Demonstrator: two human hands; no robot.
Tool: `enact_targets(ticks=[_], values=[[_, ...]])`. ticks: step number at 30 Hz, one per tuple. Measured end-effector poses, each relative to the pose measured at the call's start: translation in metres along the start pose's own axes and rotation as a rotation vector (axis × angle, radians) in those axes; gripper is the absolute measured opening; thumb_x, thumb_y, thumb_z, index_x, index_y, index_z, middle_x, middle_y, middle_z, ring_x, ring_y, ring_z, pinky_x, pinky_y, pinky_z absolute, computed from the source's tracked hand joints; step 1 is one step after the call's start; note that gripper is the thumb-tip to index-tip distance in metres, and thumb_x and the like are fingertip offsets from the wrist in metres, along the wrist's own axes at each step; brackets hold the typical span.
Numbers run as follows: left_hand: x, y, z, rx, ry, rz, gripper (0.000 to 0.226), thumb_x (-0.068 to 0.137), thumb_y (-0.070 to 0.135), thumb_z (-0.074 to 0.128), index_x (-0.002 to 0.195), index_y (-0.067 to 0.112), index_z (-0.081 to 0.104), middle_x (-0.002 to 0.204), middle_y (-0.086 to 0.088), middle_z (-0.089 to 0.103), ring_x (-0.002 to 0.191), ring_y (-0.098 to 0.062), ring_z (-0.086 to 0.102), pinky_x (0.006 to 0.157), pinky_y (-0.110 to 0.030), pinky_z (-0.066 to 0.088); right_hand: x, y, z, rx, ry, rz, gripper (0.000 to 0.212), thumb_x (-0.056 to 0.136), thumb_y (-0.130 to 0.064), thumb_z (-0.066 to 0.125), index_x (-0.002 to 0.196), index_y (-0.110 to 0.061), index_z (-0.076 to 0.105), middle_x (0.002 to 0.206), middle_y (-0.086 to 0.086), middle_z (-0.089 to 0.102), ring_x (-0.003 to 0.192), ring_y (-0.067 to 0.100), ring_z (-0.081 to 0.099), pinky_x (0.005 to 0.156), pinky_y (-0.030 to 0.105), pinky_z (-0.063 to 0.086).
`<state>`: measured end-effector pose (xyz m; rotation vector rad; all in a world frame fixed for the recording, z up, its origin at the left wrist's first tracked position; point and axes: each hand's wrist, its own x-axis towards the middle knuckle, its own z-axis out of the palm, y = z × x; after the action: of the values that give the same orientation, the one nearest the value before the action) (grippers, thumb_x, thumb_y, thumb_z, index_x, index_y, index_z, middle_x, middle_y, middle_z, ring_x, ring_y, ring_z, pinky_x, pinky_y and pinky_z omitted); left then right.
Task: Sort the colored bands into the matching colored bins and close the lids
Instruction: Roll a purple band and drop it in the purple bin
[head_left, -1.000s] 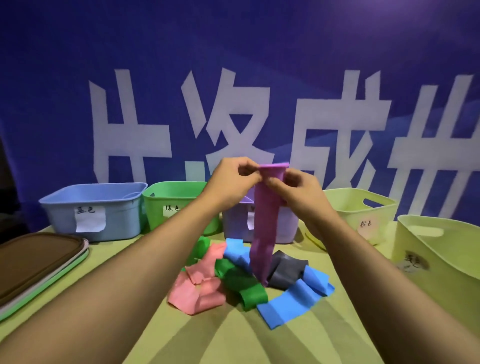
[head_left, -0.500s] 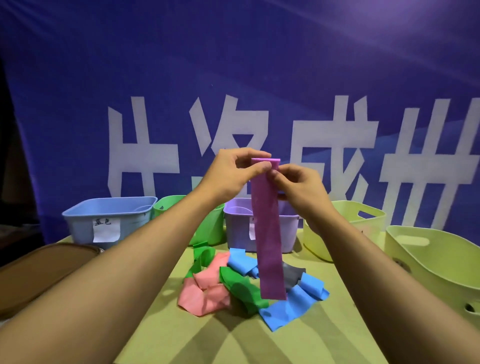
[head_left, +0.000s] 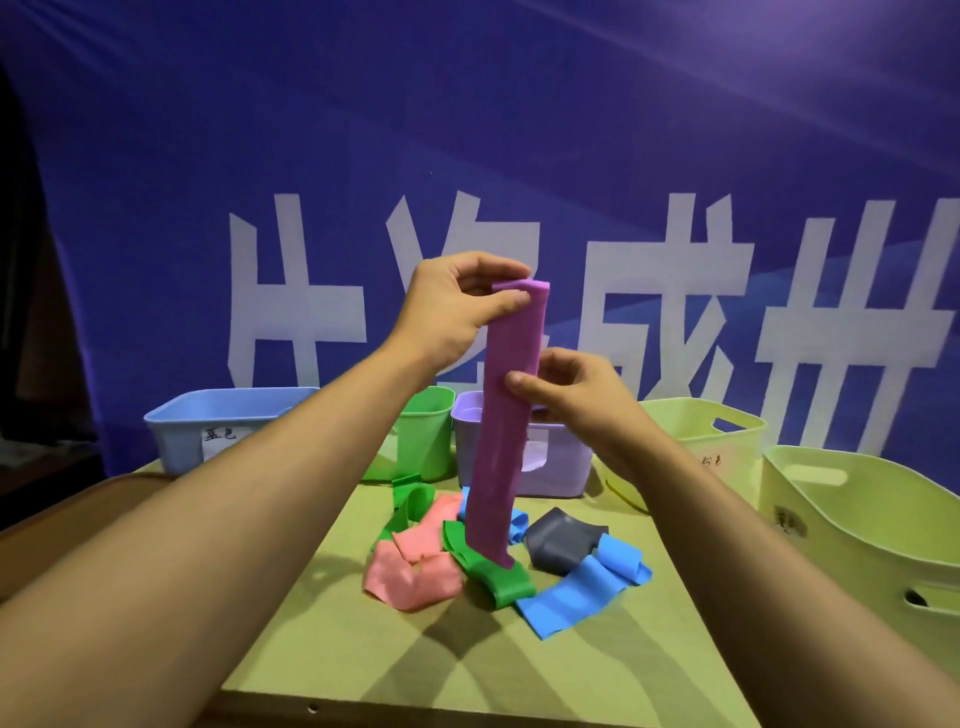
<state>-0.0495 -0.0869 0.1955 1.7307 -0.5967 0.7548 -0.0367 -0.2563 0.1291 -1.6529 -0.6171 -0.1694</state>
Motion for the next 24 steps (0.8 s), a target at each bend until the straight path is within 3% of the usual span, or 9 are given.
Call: enact_targets(ticks=[7,10,14,20,24], values=[[-0.005,0.004,-0.006,-0.018,0.048,-0.026,0.028,0.085,0.001,0.079,0.113,0.007,0.075,0.101,-0.001,0.077,0.092,-0.003,0.072,0.086,-0.022,0.059,-0.027,0.043,0.019,-0.155,-0.047,0.095,0.021,0.093,-0.015,0.074,0.110,-0.002,0.073,0.104,0.017,0.077,0.091,0.026,0.075,0.085,0.039,0.063],[-0.008,0.002,-0.005,-0.039,0.071,-0.046,0.028,0.085,0.002,0.079,0.112,0.008,0.075,0.102,0.000,0.077,0.094,-0.005,0.073,0.088,-0.024,0.060,-0.047,0.066,0.018,-0.231,-0.102,0.145,0.021,0.093,-0.016,0.074,0.109,-0.003,0.074,0.102,0.014,0.078,0.095,0.032,0.075,0.084,0.045,0.062],[-0.014,-0.009,0.001,-0.040,0.052,-0.077,0.027,0.086,0.002,0.079,0.112,0.009,0.076,0.104,-0.001,0.077,0.097,-0.008,0.073,0.089,-0.025,0.060,-0.072,0.085,0.016,-0.201,-0.153,0.273,0.021,0.092,-0.017,0.076,0.107,-0.003,0.075,0.091,0.009,0.078,0.075,0.017,0.073,0.067,0.031,0.062],[-0.033,-0.036,0.018,-0.091,-0.001,-0.132,0.026,0.085,-0.002,0.078,0.106,0.013,0.075,0.097,0.003,0.076,0.087,0.001,0.071,0.088,-0.023,0.059,-0.085,0.104,0.006,-0.205,-0.293,0.417,0.025,0.092,-0.021,0.076,0.110,-0.004,0.075,0.105,0.021,0.075,0.081,0.021,0.070,0.073,0.039,0.061],[-0.051,-0.067,0.028,-0.102,0.005,-0.205,0.026,0.084,0.001,0.080,0.105,0.015,0.077,0.099,0.002,0.078,0.093,-0.004,0.073,0.090,-0.026,0.060,-0.087,0.121,0.007,-0.434,-0.287,0.430,0.022,0.089,-0.027,0.078,0.107,-0.014,0.078,0.098,0.002,0.078,0.087,0.015,0.075,0.074,0.028,0.063]])
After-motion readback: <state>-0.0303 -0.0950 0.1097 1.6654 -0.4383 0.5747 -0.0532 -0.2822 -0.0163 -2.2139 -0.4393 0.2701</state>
